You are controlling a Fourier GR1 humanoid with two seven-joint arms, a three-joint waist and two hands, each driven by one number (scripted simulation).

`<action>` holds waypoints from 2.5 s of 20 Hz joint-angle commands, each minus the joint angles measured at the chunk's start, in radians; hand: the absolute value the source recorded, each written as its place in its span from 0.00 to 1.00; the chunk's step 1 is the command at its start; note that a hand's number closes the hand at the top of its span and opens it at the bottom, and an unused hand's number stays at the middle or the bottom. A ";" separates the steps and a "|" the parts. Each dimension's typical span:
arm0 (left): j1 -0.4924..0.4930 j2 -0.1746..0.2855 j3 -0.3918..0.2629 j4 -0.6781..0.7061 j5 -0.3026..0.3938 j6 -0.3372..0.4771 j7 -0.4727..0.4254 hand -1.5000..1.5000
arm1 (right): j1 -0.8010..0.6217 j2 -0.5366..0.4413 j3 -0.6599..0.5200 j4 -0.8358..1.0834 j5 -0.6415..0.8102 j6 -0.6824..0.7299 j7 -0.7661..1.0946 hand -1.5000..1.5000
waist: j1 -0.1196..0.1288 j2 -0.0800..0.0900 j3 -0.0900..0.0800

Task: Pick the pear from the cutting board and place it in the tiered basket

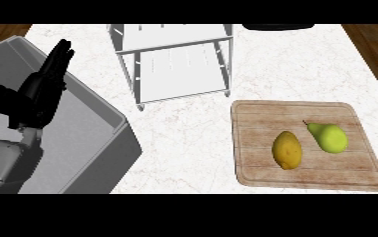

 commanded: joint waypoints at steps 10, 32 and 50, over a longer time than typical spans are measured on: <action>0.068 -0.126 -0.133 0.033 0.032 -0.038 0.073 0.50 | 0.010 0.014 0.177 -0.299 0.089 0.024 0.449 0.00 | 0.000 0.021 -0.022; 0.044 -0.138 -0.145 0.025 0.043 -0.017 0.089 0.50 | 0.077 0.088 0.375 -0.391 0.344 -0.020 0.738 0.00 | 0.005 0.024 -0.017; 0.050 -0.138 -0.150 0.025 0.049 -0.043 0.054 0.50 | 0.097 0.174 0.384 -0.221 0.475 -0.171 0.620 0.00 | 0.027 0.033 -0.017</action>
